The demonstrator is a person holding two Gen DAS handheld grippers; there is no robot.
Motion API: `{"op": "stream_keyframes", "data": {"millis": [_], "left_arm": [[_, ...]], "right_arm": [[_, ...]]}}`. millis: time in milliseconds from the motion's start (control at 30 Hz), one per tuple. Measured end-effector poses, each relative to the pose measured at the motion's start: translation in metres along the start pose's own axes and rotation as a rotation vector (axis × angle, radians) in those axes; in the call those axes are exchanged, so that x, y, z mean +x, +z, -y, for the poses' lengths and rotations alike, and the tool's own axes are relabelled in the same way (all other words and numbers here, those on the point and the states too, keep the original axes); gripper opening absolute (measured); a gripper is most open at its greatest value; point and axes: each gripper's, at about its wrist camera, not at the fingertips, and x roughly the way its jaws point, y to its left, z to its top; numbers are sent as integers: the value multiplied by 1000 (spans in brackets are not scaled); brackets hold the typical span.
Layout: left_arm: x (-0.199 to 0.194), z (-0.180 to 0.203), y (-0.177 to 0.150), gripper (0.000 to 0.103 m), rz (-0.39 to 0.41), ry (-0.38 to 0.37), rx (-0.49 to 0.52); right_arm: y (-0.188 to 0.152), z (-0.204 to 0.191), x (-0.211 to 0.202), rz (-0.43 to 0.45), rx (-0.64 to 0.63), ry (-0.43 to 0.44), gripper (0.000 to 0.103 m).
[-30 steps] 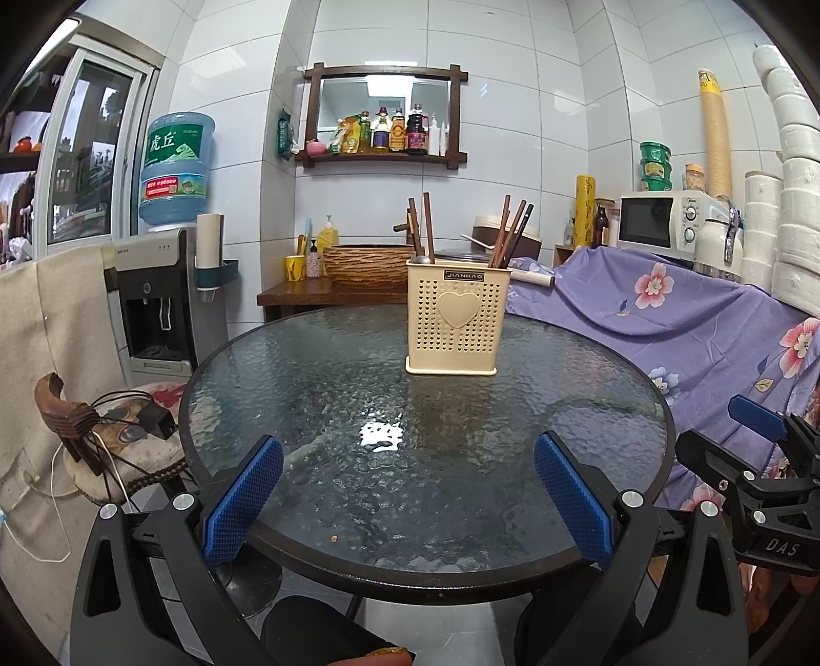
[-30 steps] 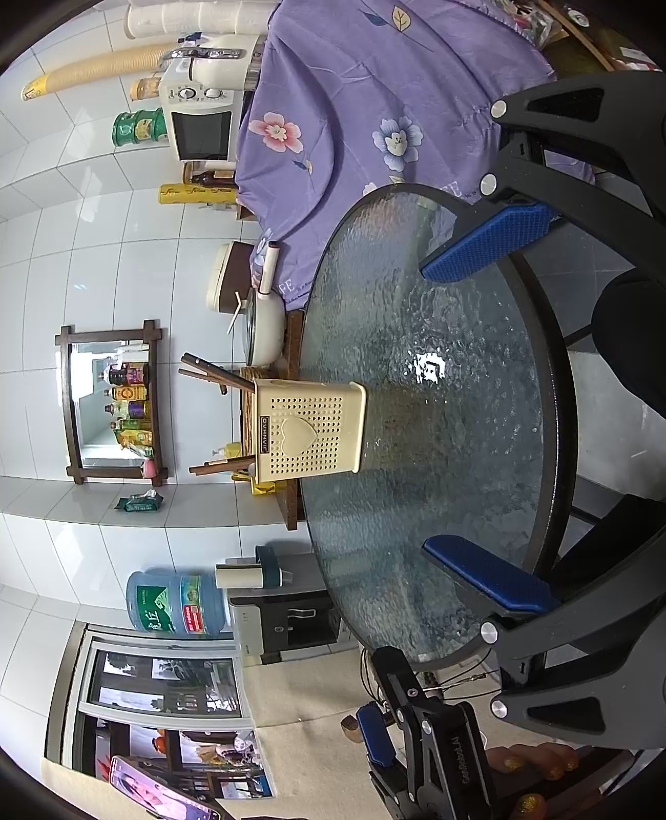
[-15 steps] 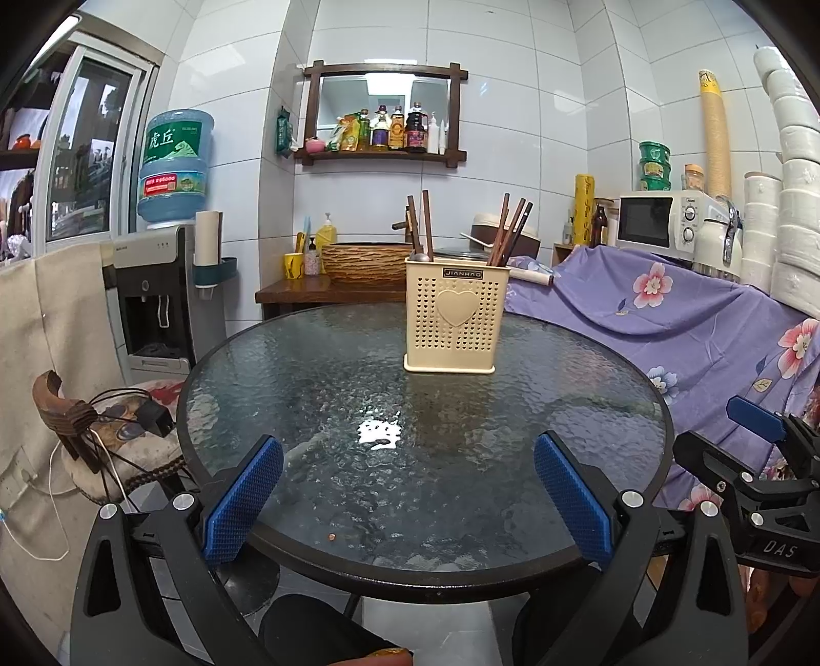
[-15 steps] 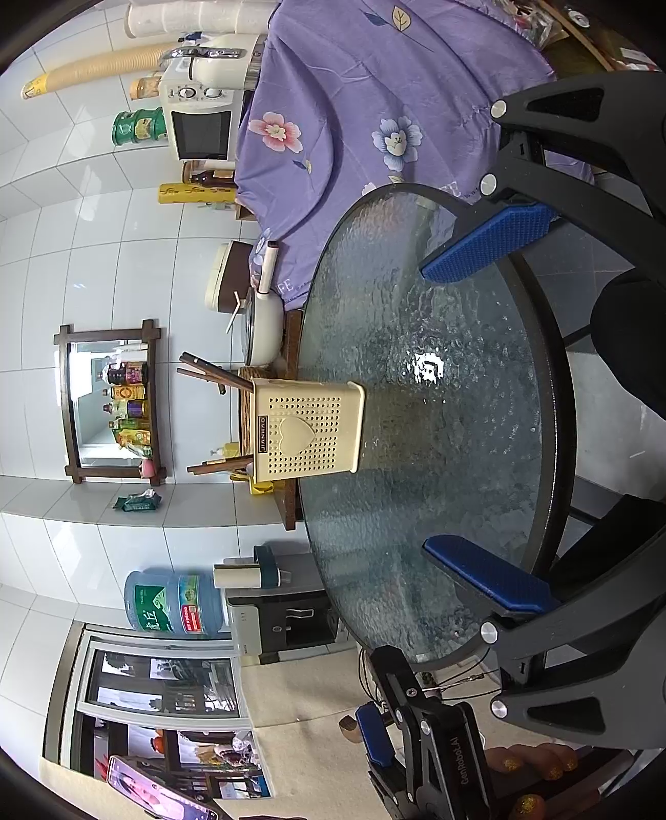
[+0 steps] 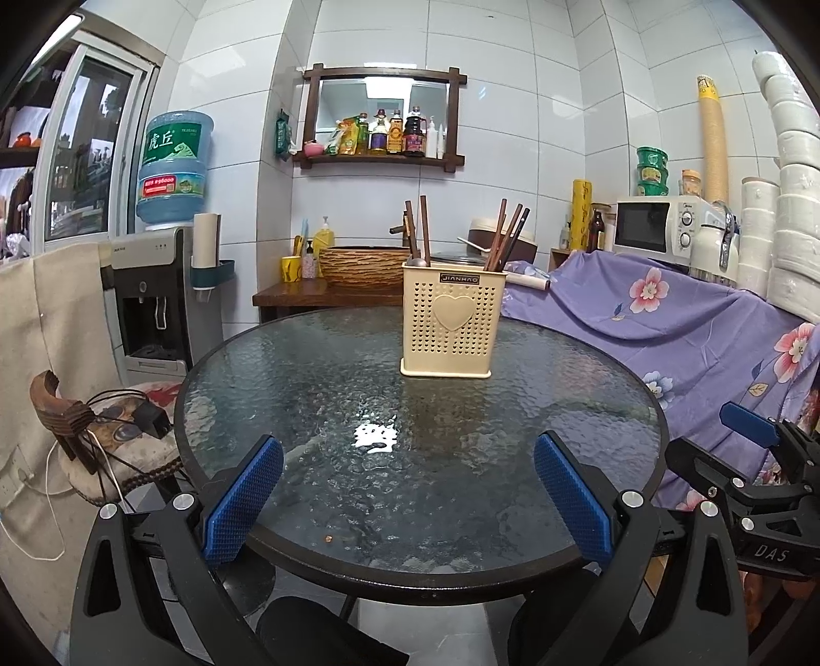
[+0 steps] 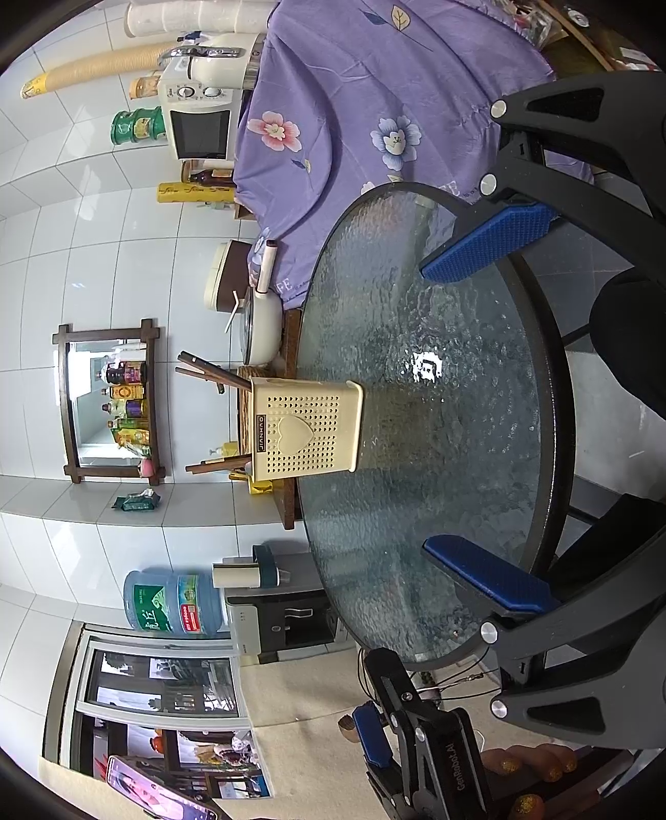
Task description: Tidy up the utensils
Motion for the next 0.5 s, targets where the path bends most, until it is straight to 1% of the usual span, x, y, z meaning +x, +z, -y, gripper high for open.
{"op": "stream_keyframes", "data": {"millis": [67,233,333,500], "left_arm": [[0,0,0,97,-6,7,4],[-2,-3,0,97,0,-11,-11],[0,-2,0,97,-11,-6,-9],[-2,-1,1,97,1,-15,-3]], "right_arm": [[0,0,0,-1,0,-1,97],[-1,0,-1,-2,-4,0,97],[-1,0,-1,-2,-1,1,97],[0,1,0,-3,-2,1,97]]}}
